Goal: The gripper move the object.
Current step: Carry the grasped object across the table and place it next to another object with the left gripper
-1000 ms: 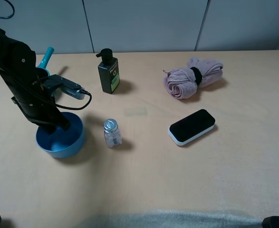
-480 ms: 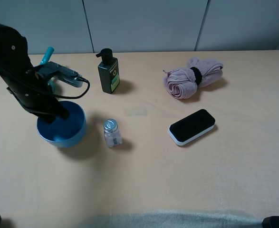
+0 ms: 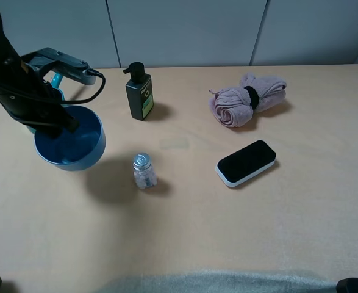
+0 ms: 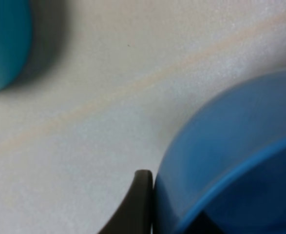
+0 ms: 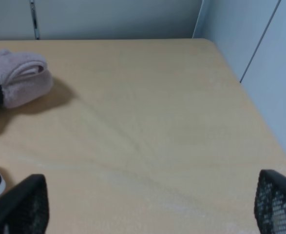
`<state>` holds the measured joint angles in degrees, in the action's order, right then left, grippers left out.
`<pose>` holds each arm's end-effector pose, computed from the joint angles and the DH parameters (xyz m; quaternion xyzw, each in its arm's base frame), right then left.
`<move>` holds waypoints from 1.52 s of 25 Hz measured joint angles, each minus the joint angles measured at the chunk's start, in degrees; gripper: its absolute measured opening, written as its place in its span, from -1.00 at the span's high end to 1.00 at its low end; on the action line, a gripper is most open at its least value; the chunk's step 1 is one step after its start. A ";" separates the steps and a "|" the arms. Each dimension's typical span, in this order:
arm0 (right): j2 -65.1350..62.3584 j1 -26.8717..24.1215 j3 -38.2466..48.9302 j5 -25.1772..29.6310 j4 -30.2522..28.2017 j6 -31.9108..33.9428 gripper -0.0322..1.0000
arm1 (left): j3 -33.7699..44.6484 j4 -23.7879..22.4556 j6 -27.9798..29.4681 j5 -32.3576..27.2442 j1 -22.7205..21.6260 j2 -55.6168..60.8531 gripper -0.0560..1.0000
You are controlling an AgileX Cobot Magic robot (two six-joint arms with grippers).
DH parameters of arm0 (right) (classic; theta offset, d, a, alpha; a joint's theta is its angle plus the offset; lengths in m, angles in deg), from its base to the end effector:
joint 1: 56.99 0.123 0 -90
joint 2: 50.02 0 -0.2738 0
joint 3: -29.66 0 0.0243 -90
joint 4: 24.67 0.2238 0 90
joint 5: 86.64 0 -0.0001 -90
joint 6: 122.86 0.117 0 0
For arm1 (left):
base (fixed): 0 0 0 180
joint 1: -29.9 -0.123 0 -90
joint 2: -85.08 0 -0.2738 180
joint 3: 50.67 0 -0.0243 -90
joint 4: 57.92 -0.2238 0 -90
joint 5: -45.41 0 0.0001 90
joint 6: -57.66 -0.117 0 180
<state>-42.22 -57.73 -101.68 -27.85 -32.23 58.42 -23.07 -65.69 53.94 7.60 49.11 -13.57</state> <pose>0.0070 -0.0133 0.2548 0.0162 0.8426 -0.0634 0.5346 0.2567 -0.0792 0.1690 0.2427 0.9590 0.0295 0.1436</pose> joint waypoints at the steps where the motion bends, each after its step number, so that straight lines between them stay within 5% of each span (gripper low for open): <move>1: 0.00 0.00 0.00 0.00 0.00 0.00 -0.30 | -0.01 0.00 0.00 -0.41 -0.14 0.68 0.77; 11: 0.00 0.00 0.00 0.00 0.00 0.00 -0.30 | -0.98 -1.32 1.89 -4.00 -4.77 7.33 0.77; 38: 0.00 0.00 0.00 0.00 0.00 0.00 -0.30 | -2.28 -2.56 7.41 -2.10 -4.92 14.44 0.77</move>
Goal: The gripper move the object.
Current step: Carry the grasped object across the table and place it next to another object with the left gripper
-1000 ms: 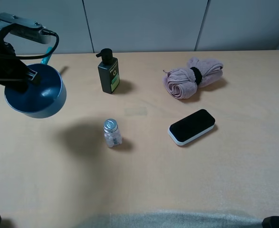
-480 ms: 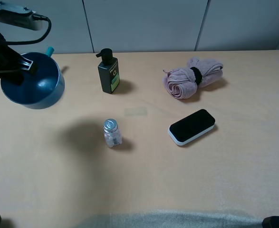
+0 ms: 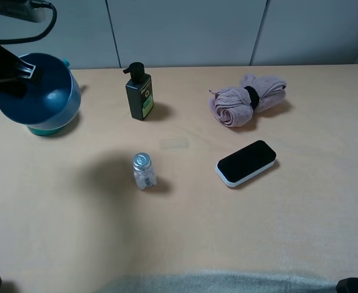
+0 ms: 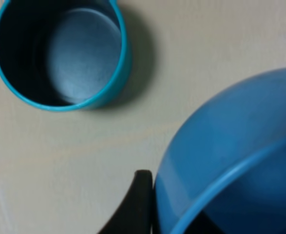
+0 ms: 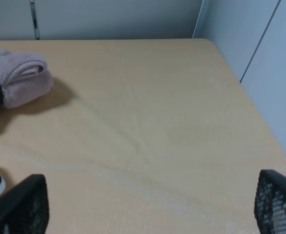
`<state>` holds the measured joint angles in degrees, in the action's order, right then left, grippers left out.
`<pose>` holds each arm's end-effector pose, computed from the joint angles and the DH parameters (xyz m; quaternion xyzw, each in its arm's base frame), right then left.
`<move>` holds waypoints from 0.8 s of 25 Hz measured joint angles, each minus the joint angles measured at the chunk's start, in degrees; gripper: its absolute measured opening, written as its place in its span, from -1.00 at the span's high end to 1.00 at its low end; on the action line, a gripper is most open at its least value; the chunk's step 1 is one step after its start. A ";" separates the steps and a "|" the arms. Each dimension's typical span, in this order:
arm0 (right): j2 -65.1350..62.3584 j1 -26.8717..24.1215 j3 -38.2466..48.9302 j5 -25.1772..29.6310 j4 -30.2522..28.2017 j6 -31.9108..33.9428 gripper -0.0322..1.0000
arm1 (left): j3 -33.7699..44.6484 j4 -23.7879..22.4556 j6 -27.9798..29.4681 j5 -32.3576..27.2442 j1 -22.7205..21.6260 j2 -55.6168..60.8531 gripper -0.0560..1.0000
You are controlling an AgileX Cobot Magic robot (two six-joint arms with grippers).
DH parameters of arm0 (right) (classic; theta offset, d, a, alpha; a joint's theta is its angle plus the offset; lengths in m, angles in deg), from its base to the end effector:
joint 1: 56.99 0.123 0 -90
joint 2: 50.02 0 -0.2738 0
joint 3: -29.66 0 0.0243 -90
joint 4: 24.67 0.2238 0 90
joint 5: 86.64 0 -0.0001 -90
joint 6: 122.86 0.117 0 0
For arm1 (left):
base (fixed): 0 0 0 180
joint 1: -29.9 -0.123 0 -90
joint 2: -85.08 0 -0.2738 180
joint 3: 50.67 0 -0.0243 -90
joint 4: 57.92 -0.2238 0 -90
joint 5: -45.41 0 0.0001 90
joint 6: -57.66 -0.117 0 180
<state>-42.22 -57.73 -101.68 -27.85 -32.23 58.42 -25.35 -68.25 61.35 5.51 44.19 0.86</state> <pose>0.0070 -0.0133 0.2548 0.0162 0.8426 -0.0634 0.5346 0.2468 -0.0490 0.2438 0.1399 0.9519 0.0320 0.2708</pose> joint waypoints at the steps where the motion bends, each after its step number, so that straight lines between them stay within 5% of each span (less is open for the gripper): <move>1: 0.00 0.00 0.00 0.00 0.00 0.00 -0.30 | -0.65 0.00 0.00 0.00 0.00 -0.31 0.77; 20: 0.00 0.00 0.00 0.00 0.00 0.00 -0.30 | -20.97 -0.57 1.24 -2.50 0.00 -16.76 0.77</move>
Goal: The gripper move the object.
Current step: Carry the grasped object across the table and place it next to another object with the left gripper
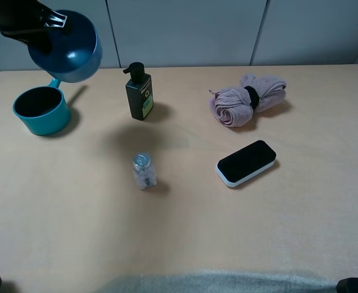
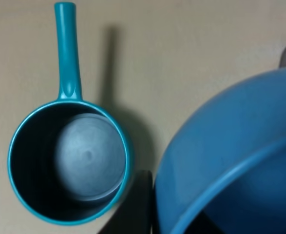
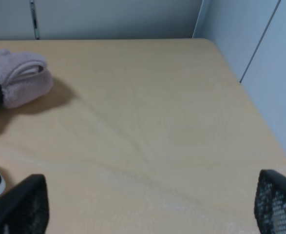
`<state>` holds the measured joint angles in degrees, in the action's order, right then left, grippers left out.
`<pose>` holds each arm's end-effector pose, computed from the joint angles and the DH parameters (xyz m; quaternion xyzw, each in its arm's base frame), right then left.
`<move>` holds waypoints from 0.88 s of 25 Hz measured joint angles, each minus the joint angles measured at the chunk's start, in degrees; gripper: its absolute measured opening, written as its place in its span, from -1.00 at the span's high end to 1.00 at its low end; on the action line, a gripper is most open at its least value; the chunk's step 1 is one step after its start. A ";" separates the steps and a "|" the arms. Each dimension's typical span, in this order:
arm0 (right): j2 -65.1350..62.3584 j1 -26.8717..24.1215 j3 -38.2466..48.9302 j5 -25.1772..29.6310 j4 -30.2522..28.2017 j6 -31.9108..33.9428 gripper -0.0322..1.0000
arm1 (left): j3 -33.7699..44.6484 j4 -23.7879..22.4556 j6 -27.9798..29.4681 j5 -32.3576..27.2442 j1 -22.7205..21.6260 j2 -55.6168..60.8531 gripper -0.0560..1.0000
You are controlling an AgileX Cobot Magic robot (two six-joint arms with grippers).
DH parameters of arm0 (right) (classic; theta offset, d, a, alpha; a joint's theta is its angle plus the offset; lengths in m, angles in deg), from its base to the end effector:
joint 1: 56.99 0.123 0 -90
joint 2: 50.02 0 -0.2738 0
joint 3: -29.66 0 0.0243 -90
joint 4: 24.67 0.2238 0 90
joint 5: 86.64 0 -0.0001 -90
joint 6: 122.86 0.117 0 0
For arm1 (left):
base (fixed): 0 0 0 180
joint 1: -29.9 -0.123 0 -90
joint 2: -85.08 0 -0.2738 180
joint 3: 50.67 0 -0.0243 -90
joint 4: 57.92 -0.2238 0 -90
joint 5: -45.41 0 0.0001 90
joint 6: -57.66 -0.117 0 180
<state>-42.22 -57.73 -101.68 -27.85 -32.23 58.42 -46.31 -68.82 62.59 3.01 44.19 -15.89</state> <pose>0.0070 -0.0133 0.2548 0.0162 0.8426 -0.0634 0.5346 0.3304 -0.0687 0.2585 0.1274 0.9490 0.0337 0.2863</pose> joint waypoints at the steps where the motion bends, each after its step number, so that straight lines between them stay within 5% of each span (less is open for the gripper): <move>1: 0.00 0.00 0.00 0.00 0.00 0.00 -0.30 | -0.69 -0.12 0.34 -0.24 0.00 -0.97 0.77; 22: 0.00 0.00 0.00 -0.05 0.00 0.00 -0.30 | -12.93 -4.65 5.84 -2.07 -2.49 -14.91 0.77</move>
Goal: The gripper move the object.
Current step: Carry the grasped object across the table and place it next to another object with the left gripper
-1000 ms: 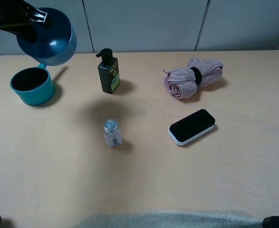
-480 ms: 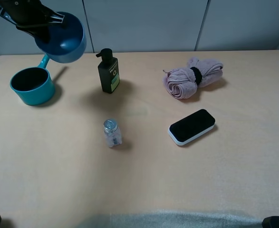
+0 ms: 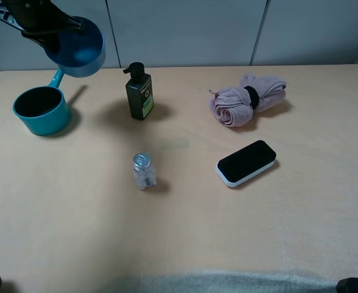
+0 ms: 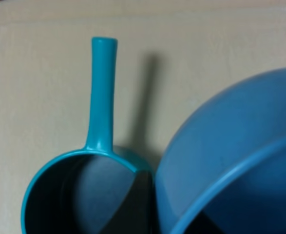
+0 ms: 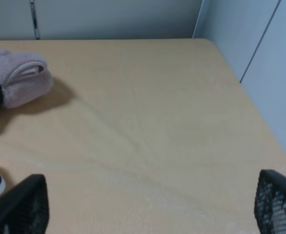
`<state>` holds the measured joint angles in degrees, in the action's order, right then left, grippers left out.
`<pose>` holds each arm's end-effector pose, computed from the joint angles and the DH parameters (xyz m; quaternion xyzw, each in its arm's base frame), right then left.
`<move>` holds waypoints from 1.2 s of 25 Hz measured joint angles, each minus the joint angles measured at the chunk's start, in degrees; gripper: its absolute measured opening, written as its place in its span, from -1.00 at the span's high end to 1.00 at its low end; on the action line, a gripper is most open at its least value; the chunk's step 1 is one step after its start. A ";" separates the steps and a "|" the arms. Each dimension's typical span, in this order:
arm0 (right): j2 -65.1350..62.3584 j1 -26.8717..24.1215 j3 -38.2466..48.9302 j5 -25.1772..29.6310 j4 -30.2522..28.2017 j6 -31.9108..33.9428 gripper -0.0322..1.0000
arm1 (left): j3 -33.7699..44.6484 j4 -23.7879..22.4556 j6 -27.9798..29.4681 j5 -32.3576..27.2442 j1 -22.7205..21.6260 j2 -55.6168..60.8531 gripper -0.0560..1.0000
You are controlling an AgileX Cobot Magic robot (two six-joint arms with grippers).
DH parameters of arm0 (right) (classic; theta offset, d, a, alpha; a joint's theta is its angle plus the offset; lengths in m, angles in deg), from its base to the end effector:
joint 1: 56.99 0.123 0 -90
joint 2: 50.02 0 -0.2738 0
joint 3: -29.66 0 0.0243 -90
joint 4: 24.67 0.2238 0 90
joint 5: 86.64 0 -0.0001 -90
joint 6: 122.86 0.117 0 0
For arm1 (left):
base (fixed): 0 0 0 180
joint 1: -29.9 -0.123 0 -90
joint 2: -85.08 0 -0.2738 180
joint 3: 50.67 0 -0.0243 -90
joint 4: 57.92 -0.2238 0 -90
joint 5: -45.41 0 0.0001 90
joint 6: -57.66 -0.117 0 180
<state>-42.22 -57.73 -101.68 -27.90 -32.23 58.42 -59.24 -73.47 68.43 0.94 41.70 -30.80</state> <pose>0.0070 -0.0133 0.2549 0.0162 0.8423 -0.0634 0.5350 0.3927 -0.0596 0.2257 0.0792 0.9602 0.0659 0.2595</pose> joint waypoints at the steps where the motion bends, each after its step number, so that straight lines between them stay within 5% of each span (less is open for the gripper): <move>1: 0.00 0.00 0.00 0.00 0.00 0.00 -0.30 | -0.24 -0.05 0.12 0.05 -0.15 -0.52 0.77; 30: 0.00 0.00 0.00 0.00 0.00 0.00 -0.30 | -4.91 2.04 1.91 5.72 -0.36 -15.11 0.77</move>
<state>-42.22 -57.73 -101.68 -27.90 -32.23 58.42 -64.15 -71.43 70.34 6.66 41.35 -45.91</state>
